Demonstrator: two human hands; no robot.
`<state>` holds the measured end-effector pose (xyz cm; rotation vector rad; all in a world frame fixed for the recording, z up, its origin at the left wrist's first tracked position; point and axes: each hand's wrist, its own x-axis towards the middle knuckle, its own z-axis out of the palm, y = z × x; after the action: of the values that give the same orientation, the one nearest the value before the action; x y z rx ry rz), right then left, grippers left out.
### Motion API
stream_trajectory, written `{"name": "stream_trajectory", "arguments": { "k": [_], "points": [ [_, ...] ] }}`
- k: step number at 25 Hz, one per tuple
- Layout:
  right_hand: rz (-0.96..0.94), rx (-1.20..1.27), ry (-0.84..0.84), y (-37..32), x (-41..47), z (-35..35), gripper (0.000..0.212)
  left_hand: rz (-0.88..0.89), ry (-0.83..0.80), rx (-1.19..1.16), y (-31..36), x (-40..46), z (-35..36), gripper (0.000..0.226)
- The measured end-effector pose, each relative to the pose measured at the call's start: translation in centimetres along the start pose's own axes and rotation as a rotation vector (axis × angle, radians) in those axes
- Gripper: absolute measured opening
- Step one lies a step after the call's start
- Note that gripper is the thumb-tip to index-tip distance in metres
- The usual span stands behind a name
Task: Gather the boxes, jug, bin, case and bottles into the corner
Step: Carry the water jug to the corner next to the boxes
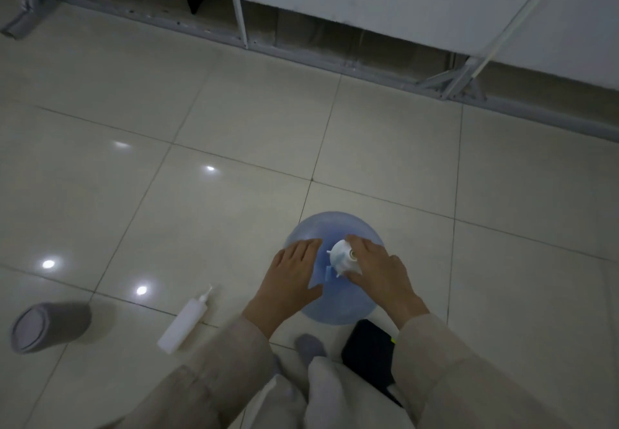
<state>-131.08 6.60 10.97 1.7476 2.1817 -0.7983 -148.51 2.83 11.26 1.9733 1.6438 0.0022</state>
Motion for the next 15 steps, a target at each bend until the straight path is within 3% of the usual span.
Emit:
{"name": "stream_trajectory", "arguments": {
  "k": [6,9,15],
  "points": [
    [-0.003,0.197,-0.022,2.0,2.8,0.7,0.072,-0.007,-0.144,-0.287,1.1,6.0,4.2,0.099],
    [-0.033,0.241,0.003,2.2,3.0,1.3,0.069,-0.082,-0.090,-0.452,1.5,6.6,5.6,0.086],
    [-0.203,0.104,-0.002,0.6,2.3,1.9,0.061,-0.197,0.122,-0.451,1.1,3.6,5.6,0.075]
  ]
}}
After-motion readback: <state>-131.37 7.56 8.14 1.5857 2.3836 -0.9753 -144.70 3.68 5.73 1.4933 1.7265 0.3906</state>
